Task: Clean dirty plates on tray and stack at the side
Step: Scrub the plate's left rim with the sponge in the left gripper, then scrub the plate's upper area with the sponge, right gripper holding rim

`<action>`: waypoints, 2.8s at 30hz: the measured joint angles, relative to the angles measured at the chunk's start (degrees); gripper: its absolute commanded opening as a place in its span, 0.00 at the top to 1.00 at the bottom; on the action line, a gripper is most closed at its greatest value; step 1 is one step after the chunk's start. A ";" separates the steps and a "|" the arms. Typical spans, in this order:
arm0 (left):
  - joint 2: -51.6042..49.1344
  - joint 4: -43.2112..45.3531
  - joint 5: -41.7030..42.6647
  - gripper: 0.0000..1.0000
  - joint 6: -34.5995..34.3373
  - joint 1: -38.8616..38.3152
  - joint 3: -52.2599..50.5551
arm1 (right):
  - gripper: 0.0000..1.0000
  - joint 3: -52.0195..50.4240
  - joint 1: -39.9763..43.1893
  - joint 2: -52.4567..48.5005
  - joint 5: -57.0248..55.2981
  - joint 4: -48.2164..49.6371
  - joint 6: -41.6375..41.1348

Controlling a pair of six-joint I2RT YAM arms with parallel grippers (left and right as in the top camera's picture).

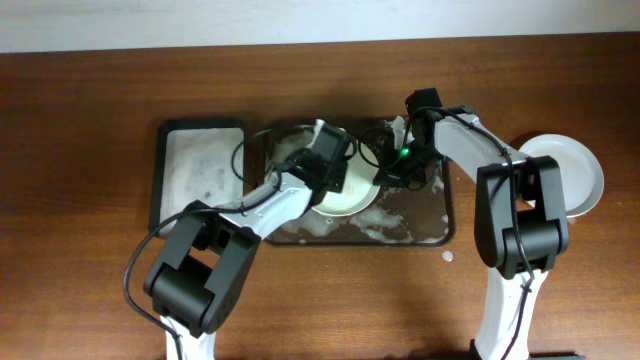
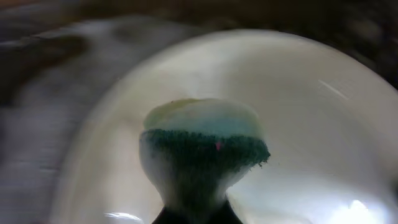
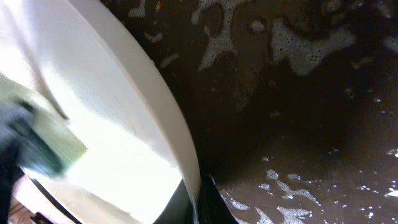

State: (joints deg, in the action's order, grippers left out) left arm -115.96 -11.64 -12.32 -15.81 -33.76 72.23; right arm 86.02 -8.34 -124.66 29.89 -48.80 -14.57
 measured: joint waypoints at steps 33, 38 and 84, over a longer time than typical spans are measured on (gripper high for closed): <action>-6.95 15.04 -6.58 1.00 10.01 1.33 3.43 | 0.96 0.00 0.00 0.00 0.04 0.15 -0.20; -6.93 8.59 -12.52 1.00 9.07 0.50 4.52 | 0.96 0.00 0.00 0.00 0.02 0.13 -0.24; -5.81 11.47 -18.34 1.00 -3.76 0.57 5.18 | 0.96 0.00 0.00 0.00 0.02 0.13 0.00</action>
State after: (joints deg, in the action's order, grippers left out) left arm -121.78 -0.16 -30.65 -19.57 -33.19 77.41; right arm 86.02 -8.34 -124.66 29.91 -48.66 -14.57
